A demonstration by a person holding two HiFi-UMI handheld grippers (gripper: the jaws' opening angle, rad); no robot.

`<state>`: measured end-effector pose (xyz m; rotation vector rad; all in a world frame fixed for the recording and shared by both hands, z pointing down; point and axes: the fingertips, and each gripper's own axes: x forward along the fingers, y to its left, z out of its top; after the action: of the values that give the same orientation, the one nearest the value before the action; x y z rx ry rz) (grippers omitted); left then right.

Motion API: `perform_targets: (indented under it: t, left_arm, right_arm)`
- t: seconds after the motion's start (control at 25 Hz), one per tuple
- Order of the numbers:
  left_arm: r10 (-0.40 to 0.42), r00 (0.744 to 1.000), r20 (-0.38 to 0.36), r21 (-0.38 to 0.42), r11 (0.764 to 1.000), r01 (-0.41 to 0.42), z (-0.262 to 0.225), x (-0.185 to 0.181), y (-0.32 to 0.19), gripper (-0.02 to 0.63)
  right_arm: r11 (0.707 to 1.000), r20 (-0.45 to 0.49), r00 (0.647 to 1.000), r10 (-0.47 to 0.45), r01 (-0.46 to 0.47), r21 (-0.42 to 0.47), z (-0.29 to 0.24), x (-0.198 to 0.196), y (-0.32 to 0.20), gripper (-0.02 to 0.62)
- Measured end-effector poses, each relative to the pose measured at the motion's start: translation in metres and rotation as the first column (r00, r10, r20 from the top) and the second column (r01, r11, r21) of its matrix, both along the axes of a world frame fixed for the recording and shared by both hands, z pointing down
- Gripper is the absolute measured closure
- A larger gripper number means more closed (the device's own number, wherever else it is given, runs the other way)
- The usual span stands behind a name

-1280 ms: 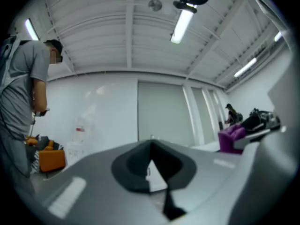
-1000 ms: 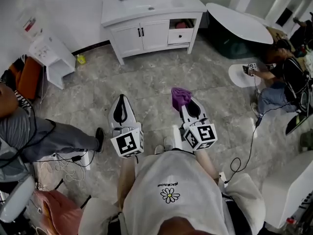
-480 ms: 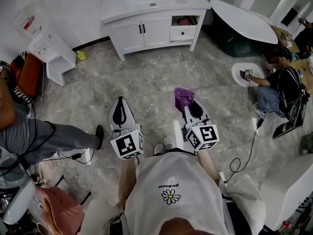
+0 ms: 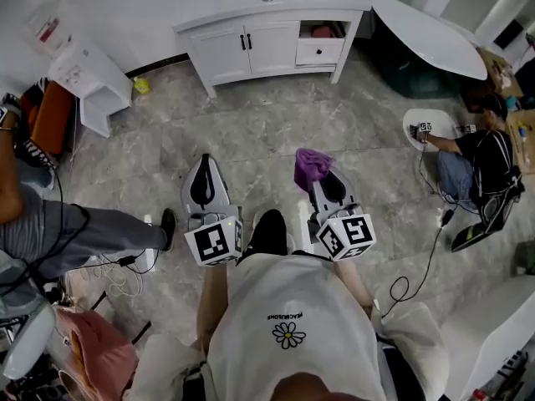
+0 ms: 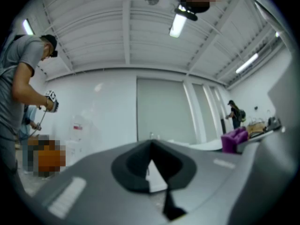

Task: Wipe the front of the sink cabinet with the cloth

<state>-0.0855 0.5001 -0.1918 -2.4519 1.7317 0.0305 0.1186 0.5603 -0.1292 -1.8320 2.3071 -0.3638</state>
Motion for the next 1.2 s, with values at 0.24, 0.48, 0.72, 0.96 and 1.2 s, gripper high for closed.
perform_targets:
  t: [0.24, 0.48, 0.72, 0.96, 1.2]
  left_arm:
    - [-0.001, 1.0, -0.004, 0.042, 0.999, 0.001, -0.008, 0.011, -0.05, 0.601]
    - [0.02, 1.0, -0.024, 0.047, 0.999, -0.019, -0.011, 0.01, -0.14, 0.601]
    - [0.051, 0.998, -0.024, 0.027, 0.998, -0.051, -0.025, 0.017, -0.26, 0.601]
    - [0.07, 0.997, -0.026, -0.009, 0.998, -0.07, -0.017, 0.013, -0.372, 0.601]
    - [0.084, 0.996, -0.026, -0.079, 0.993, -0.086, 0.01, 0.004, -0.462, 0.601]
  right_arm:
    - [1.0, 0.013, 1.0, 0.024, -0.024, 0.01, 0.002, 0.019, -0.045, 0.537]
    - [0.998, -0.004, 0.998, 0.055, -0.055, 0.036, -0.006, 0.025, -0.124, 0.537]
    - [0.996, 0.008, 0.996, 0.086, -0.086, -0.001, -0.016, 0.028, -0.232, 0.537]
    - [0.994, -0.014, 0.994, 0.104, -0.104, -0.031, -0.02, 0.022, -0.349, 0.535]
    - [0.993, -0.108, 0.987, 0.117, -0.117, 0.002, -0.033, 0.018, -0.442, 0.535]
